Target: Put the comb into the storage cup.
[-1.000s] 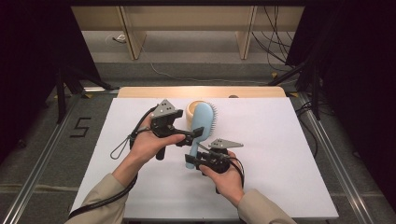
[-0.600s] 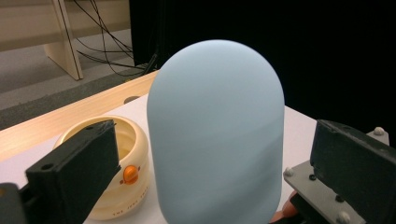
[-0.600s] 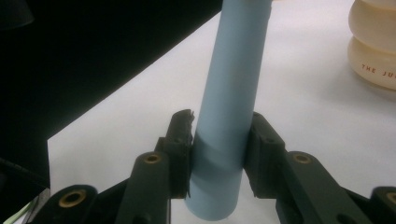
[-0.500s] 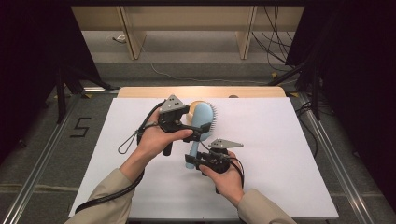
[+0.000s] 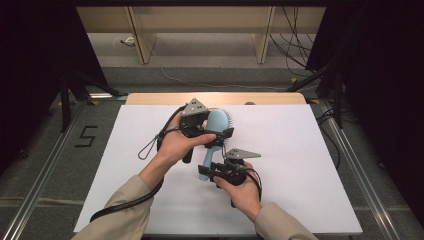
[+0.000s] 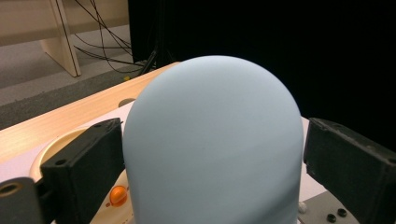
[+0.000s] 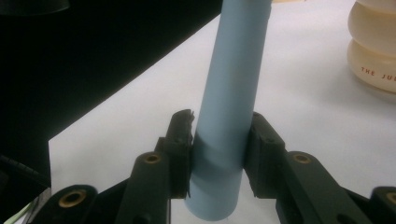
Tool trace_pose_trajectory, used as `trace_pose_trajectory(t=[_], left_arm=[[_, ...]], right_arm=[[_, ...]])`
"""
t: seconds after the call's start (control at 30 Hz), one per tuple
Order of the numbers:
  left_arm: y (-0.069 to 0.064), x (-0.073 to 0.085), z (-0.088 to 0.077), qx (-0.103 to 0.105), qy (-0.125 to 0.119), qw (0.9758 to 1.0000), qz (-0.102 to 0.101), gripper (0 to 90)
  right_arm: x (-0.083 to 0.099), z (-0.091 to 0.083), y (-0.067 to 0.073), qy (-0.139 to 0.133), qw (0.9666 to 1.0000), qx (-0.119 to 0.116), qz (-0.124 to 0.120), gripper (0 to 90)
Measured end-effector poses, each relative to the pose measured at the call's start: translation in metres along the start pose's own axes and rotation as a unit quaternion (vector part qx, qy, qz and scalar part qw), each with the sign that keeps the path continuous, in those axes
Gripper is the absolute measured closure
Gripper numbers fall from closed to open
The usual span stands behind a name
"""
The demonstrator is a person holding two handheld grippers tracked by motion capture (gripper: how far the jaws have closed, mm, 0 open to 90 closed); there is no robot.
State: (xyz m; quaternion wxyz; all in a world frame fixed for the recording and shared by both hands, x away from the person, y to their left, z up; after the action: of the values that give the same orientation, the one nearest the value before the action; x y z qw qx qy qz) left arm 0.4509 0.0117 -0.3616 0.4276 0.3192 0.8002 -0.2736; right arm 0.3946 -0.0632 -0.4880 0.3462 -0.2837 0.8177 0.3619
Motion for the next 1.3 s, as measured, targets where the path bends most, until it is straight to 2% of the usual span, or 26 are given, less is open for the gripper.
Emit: trace_pose_trajectory(t=[0.33,0.73,1.0,1.2,1.3], left_arm=[[0.001,0.002,0.000,-0.005,-0.005,1.0000,0.000,17.9],[-0.003,0.003,-0.003,-0.008,-0.021,0.9997,0.007,19.1],[-0.002,0.005,-0.008,-0.010,-0.034,0.9994,0.006,19.3],[-0.004,0.005,-0.011,-0.016,-0.039,0.9989,0.018,19.4],[-0.004,0.005,-0.012,-0.018,-0.042,0.9988,0.020,19.4]], right_arm=[[0.000,0.001,0.000,0.000,1.0000,0.000,-0.001,66.4],[0.000,0.001,0.000,0.000,1.0000,0.000,-0.007,66.2],[-0.001,0.001,-0.002,-0.003,0.9998,0.009,-0.015,65.2],[-0.004,-0.001,-0.004,-0.009,0.9995,0.023,-0.019,56.8],[-0.005,-0.002,-0.006,-0.010,0.9991,0.034,-0.022,49.3]])
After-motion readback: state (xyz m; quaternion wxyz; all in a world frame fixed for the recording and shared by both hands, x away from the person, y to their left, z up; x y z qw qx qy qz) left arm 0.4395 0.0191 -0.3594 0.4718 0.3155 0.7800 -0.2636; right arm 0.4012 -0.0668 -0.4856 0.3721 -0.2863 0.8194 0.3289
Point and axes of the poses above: each handheld gripper's, and its own axes: z roughly forward along the jaws, x roughly out of its underside, y roughly to its left, the point moved 5 cm from there along z, roughly forward along the jaws, and after that the axes turned 8 degrees about y, right-handed, at the moved point
